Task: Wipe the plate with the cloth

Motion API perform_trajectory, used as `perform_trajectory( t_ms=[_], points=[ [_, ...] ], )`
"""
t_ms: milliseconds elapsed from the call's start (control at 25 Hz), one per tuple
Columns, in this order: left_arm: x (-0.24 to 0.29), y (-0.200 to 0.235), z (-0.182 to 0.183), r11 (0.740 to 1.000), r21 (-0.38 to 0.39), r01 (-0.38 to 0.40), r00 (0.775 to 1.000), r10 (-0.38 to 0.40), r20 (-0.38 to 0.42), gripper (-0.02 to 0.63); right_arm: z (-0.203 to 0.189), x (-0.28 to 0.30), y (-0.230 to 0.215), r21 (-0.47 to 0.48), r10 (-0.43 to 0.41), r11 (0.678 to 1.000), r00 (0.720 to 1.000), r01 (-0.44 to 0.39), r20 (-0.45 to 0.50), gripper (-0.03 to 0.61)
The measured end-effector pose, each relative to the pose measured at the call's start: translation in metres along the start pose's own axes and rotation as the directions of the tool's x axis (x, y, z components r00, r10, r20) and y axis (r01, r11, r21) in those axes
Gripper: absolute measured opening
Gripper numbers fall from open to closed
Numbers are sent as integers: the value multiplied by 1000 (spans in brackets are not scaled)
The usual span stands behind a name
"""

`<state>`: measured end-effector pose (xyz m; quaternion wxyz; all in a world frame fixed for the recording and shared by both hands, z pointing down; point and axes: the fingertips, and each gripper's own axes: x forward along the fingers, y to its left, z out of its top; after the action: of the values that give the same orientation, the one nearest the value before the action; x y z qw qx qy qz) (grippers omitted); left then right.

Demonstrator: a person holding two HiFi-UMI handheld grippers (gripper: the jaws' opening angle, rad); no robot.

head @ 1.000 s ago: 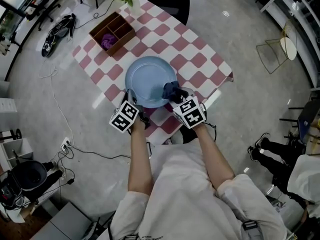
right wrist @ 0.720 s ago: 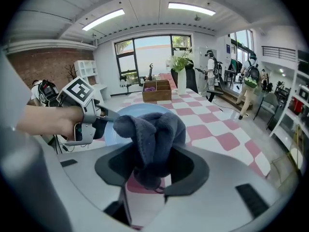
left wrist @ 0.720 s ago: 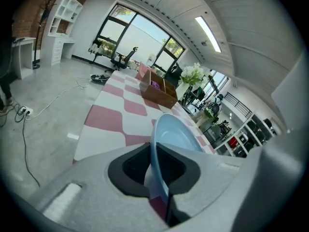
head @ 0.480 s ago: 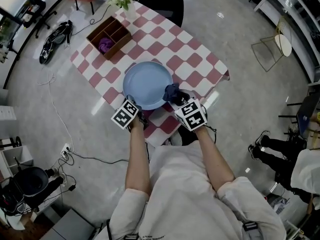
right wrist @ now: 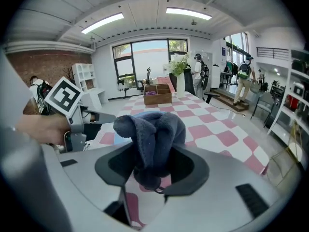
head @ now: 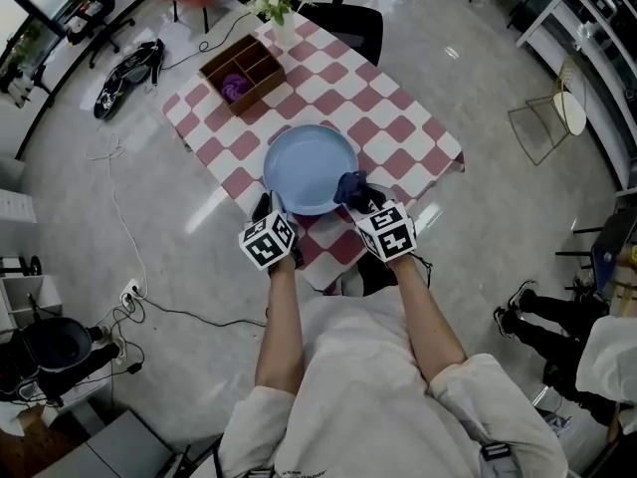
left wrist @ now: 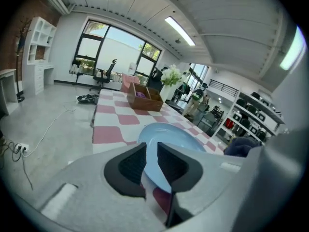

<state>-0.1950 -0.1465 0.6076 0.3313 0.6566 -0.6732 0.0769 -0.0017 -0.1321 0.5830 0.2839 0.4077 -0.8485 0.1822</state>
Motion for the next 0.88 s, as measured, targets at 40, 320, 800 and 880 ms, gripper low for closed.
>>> perform_trajectory(
  t_ms=[40, 320, 800, 880],
  points=[
    [-7, -6, 1, 999, 23, 27, 1000, -27, 11, 77, 0, 1, 3, 25, 9, 1000, 1000, -9, 13, 189],
    [-50, -37, -3, 971, 183, 154, 987, -161, 25, 10, -5, -3, 21, 153, 24, 987, 996, -37, 86, 189],
    [-89, -41, -23, 937, 276, 212, 975, -221, 1, 9, -17, -22, 43, 195, 2, 980, 991, -28, 136, 189],
    [-92, -39, -24, 938, 279, 206, 977, -215, 3, 9, -17, -27, 45, 197, -7, 980, 989, -23, 145, 189]
  ],
)
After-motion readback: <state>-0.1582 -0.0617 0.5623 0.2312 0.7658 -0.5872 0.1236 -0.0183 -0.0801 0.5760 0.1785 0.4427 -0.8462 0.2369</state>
